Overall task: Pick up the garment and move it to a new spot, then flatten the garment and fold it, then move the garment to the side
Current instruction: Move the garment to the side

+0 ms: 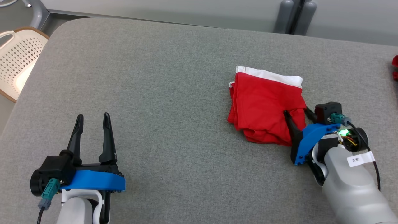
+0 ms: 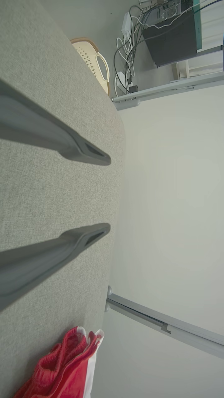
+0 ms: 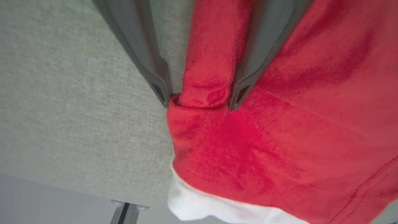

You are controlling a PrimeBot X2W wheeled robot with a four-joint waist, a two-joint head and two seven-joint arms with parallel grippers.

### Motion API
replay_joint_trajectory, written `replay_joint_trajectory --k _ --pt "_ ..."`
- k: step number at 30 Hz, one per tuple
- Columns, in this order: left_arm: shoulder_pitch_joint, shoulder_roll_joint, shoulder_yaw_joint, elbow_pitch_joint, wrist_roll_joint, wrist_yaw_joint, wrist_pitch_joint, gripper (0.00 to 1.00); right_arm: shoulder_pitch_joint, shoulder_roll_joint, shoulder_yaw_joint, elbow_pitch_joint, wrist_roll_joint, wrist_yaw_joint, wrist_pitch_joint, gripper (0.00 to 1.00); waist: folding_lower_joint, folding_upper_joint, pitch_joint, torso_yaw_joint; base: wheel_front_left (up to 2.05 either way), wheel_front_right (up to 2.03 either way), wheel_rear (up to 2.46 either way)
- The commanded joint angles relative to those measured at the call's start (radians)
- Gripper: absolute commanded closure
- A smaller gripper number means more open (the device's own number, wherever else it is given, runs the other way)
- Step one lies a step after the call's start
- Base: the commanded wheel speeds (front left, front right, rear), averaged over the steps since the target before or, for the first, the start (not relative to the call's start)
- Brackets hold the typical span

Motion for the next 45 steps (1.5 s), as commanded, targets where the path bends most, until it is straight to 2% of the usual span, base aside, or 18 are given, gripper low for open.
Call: replay_joint_trajectory --k 1,9,20,27,32,37,40,45 --pt "-0.011 -0.001 0.0 0.003 0.001 -0.007 -0.004 0.0 0.002 0.019 0.015 0.024 0.008 0.0 -0.006 0.98 -0.0001 0.0 -0.003 -0.005 0.0 0.0 0.0" --pt "0.009 0.003 0.003 -0.001 0.009 -0.008 -0.004 0.0 -0.003 -0.002 0.058 0.03 0.057 0.0 -0.082 1.0 -0.0001 0.0 -0.019 -0.072 0.0 0.0 0.0" --pt "-0.015 0.028 0.01 -0.026 0.01 -0.006 -0.004 0.0 0.052 -0.085 0.103 -0.1 0.105 0.0 -0.103 1.0 -0.0001 0.0 0.015 -0.271 0.0 0.0 0.0" --pt "-0.042 0.046 0.004 -0.04 0.017 -0.006 -0.004 0.0 0.082 -0.125 0.101 -0.188 0.115 0.0 -0.104 1.0 -0.0001 0.0 0.048 -0.351 0.0 0.0 0.0" --pt "-0.063 0.056 0.004 -0.047 0.017 -0.006 -0.004 0.0 0.093 -0.145 0.09 -0.254 0.124 0.0 -0.104 1.0 -0.0001 0.0 0.072 -0.372 0.0 0.0 0.0" --pt "-0.077 0.064 -0.002 -0.058 0.012 -0.006 -0.004 0.0 0.035 -0.171 0.094 -0.316 0.111 0.0 -0.105 1.0 -0.0001 0.0 0.098 -0.368 0.0 0.0 0.0" --pt "-0.086 0.065 -0.004 -0.065 0.011 -0.006 -0.004 0.0 -0.027 -0.206 0.11 -0.32 0.104 0.0 -0.098 1.0 -0.0001 0.0 0.119 -0.358 0.0 0.0 0.0" --pt "-0.098 0.065 -0.009 -0.088 0.01 -0.006 -0.004 0.0 -0.134 -0.302 0.162 -0.318 0.123 0.0 -0.045 1.0 -0.0001 0.0 0.158 -0.338 0.0 0.0 0.0"
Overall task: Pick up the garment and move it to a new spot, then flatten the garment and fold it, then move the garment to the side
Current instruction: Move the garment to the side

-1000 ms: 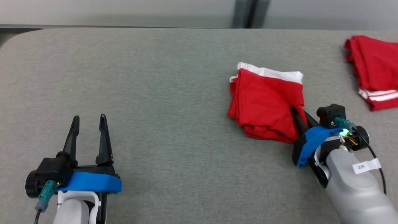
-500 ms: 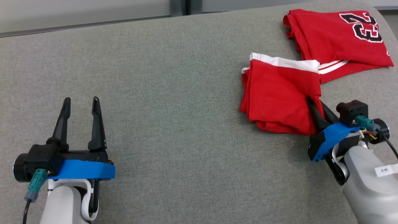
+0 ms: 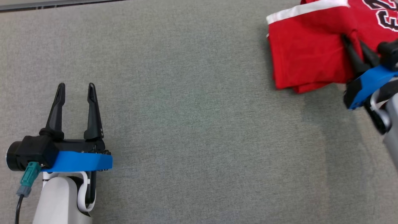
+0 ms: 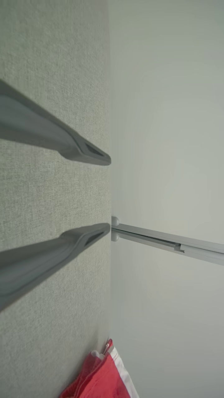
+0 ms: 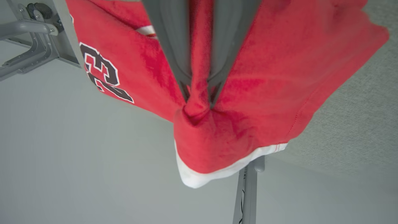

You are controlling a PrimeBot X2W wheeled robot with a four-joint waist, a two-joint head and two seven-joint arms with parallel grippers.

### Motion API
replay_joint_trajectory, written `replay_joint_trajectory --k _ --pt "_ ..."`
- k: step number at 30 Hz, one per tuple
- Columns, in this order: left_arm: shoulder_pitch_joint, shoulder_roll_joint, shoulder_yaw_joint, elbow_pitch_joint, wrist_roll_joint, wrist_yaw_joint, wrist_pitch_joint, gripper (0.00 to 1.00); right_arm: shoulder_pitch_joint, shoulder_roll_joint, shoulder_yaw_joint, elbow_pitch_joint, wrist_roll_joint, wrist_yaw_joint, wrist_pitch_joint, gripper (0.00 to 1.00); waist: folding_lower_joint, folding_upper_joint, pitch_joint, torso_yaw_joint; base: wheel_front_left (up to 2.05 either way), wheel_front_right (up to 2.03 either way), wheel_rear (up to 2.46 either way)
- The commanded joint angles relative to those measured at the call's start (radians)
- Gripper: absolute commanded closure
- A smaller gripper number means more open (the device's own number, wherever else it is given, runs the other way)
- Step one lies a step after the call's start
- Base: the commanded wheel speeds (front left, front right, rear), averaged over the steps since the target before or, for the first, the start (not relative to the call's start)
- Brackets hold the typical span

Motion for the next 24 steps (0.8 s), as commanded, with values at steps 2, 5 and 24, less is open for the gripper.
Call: replay_joint_trajectory --k 2,5,24 --pt "-0.021 0.0 0.005 -0.012 -0.005 -0.002 -0.004 0.0 -0.049 -0.064 0.012 -0.002 0.028 0.0 0.025 1.0 -0.0001 -0.0001 0.023 0.016 0.0 0.0 0.0" --pt "-0.042 -0.001 0.011 -0.025 -0.01 -0.002 -0.004 0.0 -0.107 -0.151 0.036 -0.003 0.07 0.0 0.063 1.0 -0.0001 -0.0001 0.055 0.025 0.0 0.0 0.0" --pt "-0.115 0.019 -0.02 -0.08 -0.013 -0.002 -0.004 0.0 -0.337 -0.343 0.084 0.178 0.125 0.0 0.119 0.0 -0.0001 -0.0001 0.202 0.07 0.0 0.0 0.0"
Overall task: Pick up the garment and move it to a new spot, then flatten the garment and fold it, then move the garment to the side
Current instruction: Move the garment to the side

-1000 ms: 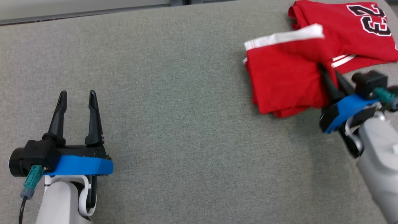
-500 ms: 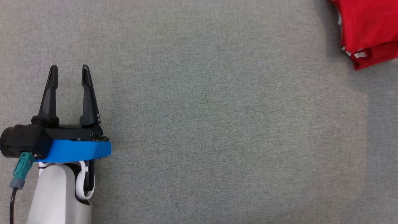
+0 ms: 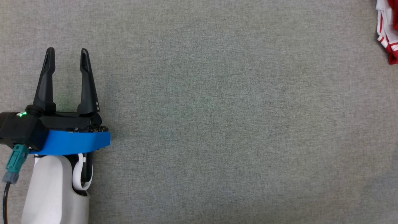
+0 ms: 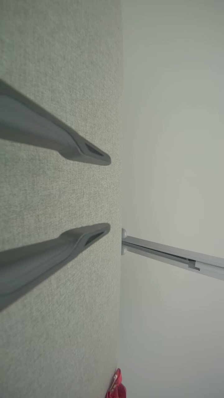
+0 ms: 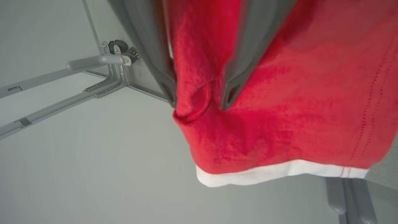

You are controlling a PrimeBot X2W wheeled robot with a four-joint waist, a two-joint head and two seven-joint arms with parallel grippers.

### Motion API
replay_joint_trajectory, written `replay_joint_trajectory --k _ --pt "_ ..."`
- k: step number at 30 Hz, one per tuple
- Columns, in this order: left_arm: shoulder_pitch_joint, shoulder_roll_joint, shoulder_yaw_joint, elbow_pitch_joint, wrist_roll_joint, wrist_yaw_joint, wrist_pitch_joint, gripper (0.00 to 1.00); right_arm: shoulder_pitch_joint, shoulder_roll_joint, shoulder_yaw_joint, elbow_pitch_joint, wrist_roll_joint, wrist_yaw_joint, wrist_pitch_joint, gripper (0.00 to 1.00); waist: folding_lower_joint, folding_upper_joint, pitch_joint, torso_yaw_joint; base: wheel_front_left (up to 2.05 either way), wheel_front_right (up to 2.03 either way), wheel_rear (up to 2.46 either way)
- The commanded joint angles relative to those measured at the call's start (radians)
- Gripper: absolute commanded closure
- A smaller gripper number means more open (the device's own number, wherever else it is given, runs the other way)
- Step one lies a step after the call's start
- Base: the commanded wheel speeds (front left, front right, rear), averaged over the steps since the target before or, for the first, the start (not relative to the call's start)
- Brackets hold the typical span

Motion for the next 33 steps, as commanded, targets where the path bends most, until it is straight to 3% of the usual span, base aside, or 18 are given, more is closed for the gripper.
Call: replay_joint_trajectory --k 1,10,16,20,33 --pt "-0.015 0.005 0.002 0.0 -0.002 -0.002 -0.004 0.0 -0.027 0.009 -0.006 0.013 -0.015 0.0 -0.013 0.0 -0.0002 0.0 0.004 0.003 0.0 0.0 0.0" --pt "-0.004 0.0 0.015 0.021 -0.004 -0.002 -0.004 0.0 -0.078 0.054 -0.067 0.143 -0.125 0.0 -0.108 0.0 -0.0002 0.0 -0.033 0.002 0.0 0.0 0.0" --pt "0.039 -0.012 0.039 0.044 -0.006 -0.003 -0.004 0.0 -0.043 0.13 -0.101 0.154 -0.152 0.0 -0.17 0.0 -0.0002 0.0 -0.121 -0.003 0.0 0.0 0.0" --pt "0.081 -0.02 0.061 0.056 -0.003 -0.002 -0.004 0.0 0.013 0.189 -0.126 0.105 -0.151 0.0 -0.185 0.0 -0.0002 0.0 -0.192 -0.004 0.0 0.0 0.0" --pt "0.221 -0.047 0.107 0.083 0.016 -0.002 -0.004 0.0 0.368 0.393 -0.201 -0.27 -0.169 0.0 -0.186 0.0 -0.0002 0.0 -0.392 0.022 0.0 0.0 0.0"
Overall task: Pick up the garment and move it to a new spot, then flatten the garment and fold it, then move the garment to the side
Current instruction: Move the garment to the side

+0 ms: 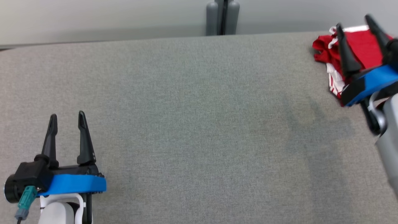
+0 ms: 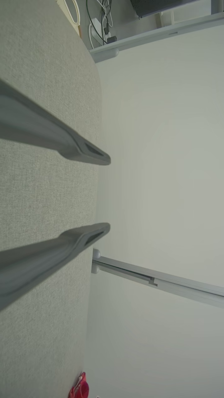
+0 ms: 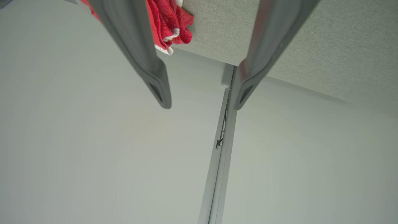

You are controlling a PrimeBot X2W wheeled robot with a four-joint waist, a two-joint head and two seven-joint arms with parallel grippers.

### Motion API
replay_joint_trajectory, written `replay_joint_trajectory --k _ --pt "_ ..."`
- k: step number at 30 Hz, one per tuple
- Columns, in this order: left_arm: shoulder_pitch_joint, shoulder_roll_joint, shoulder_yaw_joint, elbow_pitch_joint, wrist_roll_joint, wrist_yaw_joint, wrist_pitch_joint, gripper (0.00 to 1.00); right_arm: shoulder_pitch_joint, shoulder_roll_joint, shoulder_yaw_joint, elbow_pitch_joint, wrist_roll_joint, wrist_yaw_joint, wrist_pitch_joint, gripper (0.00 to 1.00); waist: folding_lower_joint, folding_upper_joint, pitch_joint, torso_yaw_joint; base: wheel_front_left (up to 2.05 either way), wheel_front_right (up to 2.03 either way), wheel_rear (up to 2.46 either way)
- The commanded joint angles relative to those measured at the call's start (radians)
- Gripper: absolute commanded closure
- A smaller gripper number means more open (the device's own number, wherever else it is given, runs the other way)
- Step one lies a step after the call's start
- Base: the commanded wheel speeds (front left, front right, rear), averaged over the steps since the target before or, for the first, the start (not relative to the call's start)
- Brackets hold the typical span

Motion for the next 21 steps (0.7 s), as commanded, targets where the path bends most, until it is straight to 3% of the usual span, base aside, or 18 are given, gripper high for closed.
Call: replay_joint_trajectory --k 1,12,21 --pt "0.014 -0.005 0.003 0.006 0.007 -0.002 -0.004 0.0 0.055 0.025 -0.001 -0.028 -0.005 0.0 -0.004 0.0 0.0003 0.0 -0.029 -0.005 0.0 0.0 0.0" --pt "0.075 -0.014 -0.006 0.046 0.014 -0.002 -0.004 0.0 0.308 0.126 -0.046 -0.17 -0.021 0.0 -0.004 0.0 0.0003 0.0 -0.132 0.01 0.0 0.0 0.0" --pt "0.108 -0.022 -0.024 0.055 0.015 -0.002 -0.004 0.0 0.525 0.211 -0.16 -0.292 -0.038 0.0 -0.004 0.0 0.0003 0.0 -0.187 0.011 0.0 0.0 0.0"
